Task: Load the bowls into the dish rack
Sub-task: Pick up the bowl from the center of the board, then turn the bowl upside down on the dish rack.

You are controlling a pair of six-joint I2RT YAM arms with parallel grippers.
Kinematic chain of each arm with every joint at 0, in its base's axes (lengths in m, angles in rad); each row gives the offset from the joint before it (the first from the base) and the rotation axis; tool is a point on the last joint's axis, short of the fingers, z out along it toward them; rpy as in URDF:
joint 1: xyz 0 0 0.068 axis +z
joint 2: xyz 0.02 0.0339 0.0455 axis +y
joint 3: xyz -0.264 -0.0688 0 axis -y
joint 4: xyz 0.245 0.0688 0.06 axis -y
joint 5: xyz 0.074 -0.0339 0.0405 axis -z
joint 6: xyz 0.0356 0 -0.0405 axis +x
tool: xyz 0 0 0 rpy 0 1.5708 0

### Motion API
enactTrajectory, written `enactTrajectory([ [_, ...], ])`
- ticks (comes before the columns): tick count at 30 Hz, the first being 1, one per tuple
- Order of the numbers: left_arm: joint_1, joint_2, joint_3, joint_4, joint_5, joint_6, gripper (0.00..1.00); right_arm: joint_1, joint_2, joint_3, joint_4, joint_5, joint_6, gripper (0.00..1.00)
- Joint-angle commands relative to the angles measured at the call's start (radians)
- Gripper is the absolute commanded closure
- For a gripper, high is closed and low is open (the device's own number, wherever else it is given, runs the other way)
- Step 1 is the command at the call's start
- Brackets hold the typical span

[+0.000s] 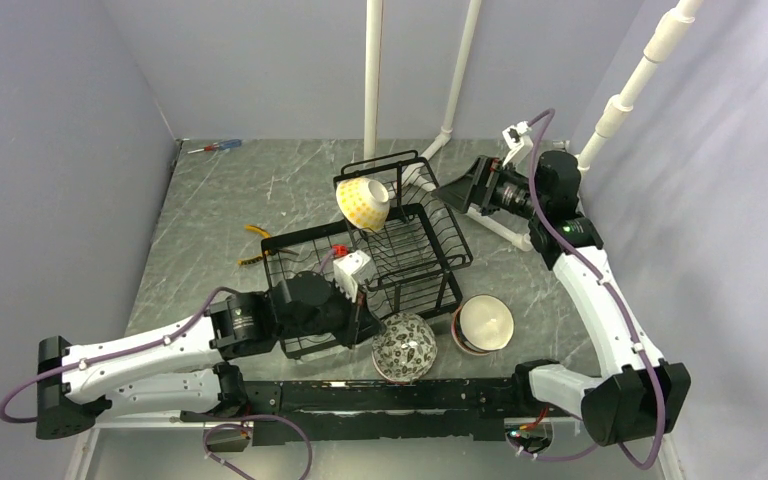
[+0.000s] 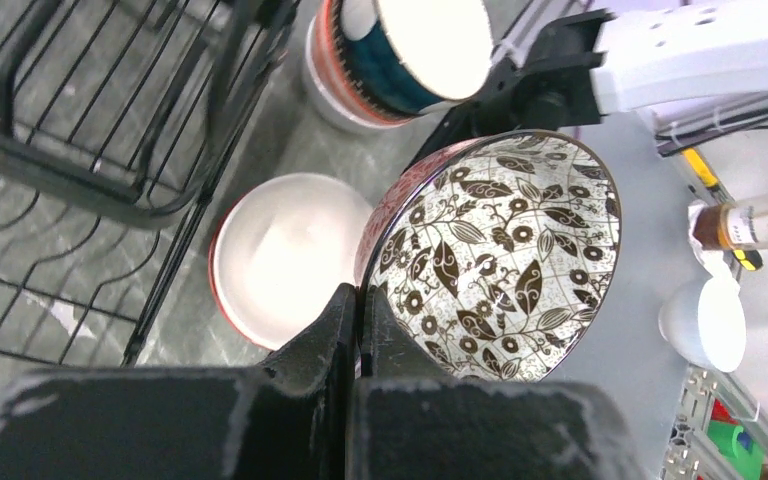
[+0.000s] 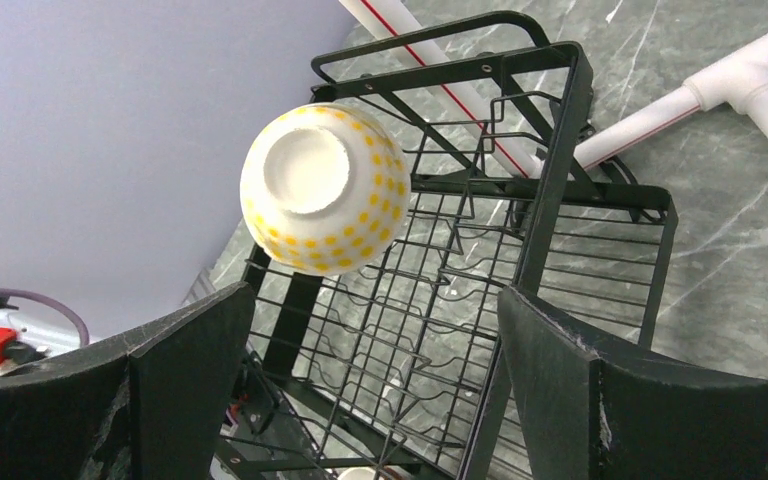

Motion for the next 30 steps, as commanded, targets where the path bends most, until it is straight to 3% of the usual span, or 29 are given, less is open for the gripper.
enactTrajectory([
  [1,-0.006,-0.015,0.126,0.083,0.068,0.121,0.97,-0.005,-0.042,0.052,0.018,-0.007,-0.01,0.03],
  [9,-0.006,-0.017,0.237,0.068,-0.086,0.223,0.97,-0.006,-0.044,0.08,0.005,-0.013,-0.012,0.02],
  [17,0.008,0.121,0.433,0.034,-0.243,0.297,0.97,-0.008,-0.102,0.089,-0.021,0.027,-0.025,0.0],
  [23,0.12,0.182,0.521,0.0,-0.196,0.278,0.98,-0.011,-0.142,0.11,-0.042,0.064,-0.035,0.0],
  [30,0.316,0.191,0.524,0.022,-0.048,0.201,0.97,-0.011,-0.172,0.12,-0.041,0.068,-0.03,0.0],
])
